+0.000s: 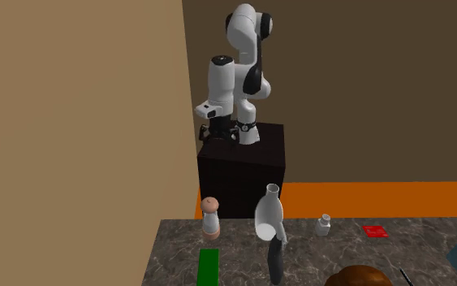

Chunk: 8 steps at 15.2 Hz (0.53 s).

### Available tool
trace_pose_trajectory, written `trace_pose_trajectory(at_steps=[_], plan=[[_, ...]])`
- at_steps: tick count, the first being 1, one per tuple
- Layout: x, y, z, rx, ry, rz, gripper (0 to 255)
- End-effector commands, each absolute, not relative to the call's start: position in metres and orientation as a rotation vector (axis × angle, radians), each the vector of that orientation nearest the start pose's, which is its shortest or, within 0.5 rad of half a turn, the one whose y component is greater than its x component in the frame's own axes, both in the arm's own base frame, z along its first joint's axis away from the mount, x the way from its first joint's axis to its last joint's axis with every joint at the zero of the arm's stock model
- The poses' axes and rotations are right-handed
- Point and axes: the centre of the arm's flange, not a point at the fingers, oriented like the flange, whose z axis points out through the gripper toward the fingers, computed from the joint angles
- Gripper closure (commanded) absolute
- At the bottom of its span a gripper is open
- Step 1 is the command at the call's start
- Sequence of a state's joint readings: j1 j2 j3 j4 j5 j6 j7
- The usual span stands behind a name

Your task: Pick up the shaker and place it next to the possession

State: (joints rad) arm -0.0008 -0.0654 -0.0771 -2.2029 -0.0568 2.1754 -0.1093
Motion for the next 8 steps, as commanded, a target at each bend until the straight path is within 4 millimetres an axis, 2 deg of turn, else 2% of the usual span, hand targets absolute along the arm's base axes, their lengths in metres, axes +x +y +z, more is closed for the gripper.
trace_pose_trajectory(at_steps=[1, 8], plan=[[0.541, -0.046, 0.398, -3.176, -0.117, -0.061, 0], [0.614, -0.055, 0.344, -3.145, -0.173, -0.084, 0]])
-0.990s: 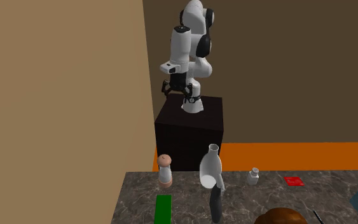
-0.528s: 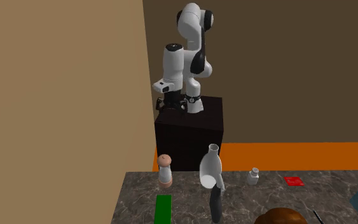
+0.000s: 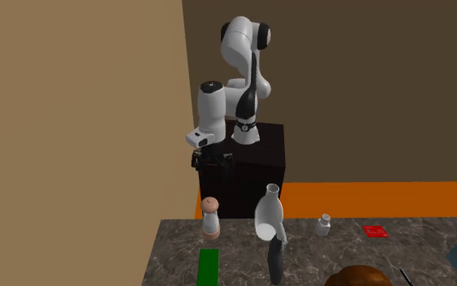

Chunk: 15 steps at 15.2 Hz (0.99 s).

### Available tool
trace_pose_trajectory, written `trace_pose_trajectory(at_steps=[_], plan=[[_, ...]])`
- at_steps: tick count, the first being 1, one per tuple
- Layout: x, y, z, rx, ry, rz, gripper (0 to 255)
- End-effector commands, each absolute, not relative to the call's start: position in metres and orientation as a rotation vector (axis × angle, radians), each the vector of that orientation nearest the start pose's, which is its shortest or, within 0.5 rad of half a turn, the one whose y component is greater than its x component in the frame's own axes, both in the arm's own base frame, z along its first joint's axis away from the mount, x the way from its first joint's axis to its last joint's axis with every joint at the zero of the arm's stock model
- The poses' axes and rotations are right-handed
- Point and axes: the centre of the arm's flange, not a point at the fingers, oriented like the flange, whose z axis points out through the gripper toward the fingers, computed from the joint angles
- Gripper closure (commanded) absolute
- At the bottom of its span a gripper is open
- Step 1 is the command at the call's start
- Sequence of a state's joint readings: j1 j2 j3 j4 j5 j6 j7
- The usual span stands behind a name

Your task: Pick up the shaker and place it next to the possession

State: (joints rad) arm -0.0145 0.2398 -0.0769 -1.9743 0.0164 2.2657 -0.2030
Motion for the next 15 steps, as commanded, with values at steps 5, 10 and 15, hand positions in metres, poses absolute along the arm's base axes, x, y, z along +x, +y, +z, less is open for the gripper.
trace_pose_trajectory(at_steps=[5, 10, 15], plan=[[0.667, -0.058, 0.306, -3.121, -0.212, -0.100, 0], [0.675, -0.058, 0.279, -3.118, -0.217, -0.102, 0], [0.677, -0.058, 0.261, -3.118, -0.217, -0.102, 0]])
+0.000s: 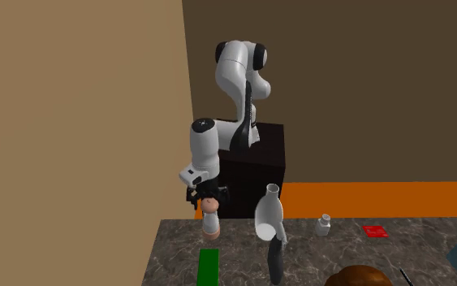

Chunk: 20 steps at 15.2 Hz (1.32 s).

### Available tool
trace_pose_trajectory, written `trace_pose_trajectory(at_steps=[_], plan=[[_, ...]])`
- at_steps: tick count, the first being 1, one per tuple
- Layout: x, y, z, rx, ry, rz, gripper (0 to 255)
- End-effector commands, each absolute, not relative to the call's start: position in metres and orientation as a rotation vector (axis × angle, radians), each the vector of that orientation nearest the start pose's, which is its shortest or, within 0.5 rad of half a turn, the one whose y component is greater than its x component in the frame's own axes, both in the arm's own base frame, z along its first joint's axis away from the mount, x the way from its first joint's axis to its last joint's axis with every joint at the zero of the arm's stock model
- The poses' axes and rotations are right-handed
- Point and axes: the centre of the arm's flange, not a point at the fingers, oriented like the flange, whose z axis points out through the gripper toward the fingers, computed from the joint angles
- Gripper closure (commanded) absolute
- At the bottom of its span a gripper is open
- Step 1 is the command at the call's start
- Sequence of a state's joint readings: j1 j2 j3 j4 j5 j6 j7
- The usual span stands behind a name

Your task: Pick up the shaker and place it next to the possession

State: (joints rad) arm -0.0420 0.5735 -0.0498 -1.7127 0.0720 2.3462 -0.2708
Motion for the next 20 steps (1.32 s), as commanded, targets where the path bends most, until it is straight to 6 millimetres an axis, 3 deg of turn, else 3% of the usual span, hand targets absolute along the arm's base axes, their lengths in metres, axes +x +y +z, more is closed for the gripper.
trace_pose_trajectory(at_steps=[1, 6, 7, 16, 20], plan=[[0.677, -0.058, 0.261, -3.118, -0.217, -0.102, 0], [0.677, -0.058, 0.261, -3.118, -0.217, -0.102, 0], [0.677, -0.058, 0.261, -3.118, -0.217, -0.102, 255], [0.677, -0.058, 0.261, -3.118, -0.217, -0.102, 255], [0.677, -0.058, 0.282, -3.118, -0.217, -0.102, 255]])
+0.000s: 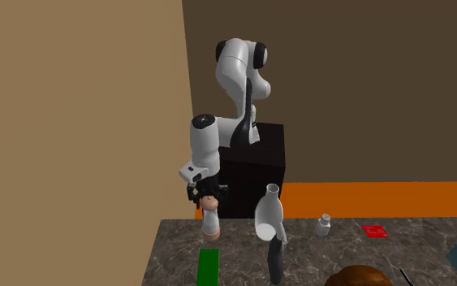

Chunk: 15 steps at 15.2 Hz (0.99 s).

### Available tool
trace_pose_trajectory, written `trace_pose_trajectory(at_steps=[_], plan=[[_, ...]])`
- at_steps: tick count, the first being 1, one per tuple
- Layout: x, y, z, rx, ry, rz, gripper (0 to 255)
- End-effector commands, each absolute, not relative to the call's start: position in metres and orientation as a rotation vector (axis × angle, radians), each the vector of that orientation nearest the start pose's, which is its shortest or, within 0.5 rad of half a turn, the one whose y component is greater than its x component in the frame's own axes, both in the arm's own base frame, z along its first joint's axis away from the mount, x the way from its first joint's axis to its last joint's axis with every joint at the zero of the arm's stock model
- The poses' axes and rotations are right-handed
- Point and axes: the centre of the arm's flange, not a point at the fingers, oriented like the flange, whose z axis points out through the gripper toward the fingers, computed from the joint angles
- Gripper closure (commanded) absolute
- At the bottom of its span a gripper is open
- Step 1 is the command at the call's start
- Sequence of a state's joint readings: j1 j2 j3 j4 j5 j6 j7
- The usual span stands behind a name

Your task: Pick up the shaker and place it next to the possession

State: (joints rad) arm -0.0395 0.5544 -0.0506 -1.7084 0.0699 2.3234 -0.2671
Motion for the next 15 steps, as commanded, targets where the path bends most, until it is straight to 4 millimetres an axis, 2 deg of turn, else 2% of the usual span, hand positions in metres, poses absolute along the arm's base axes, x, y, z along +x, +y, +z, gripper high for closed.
trace_pose_trajectory(at_steps=[1, 15], plan=[[0.677, -0.058, 0.287, -3.118, -0.217, -0.102, 255], [0.677, -0.058, 0.361, -3.118, -0.217, -0.102, 255]])
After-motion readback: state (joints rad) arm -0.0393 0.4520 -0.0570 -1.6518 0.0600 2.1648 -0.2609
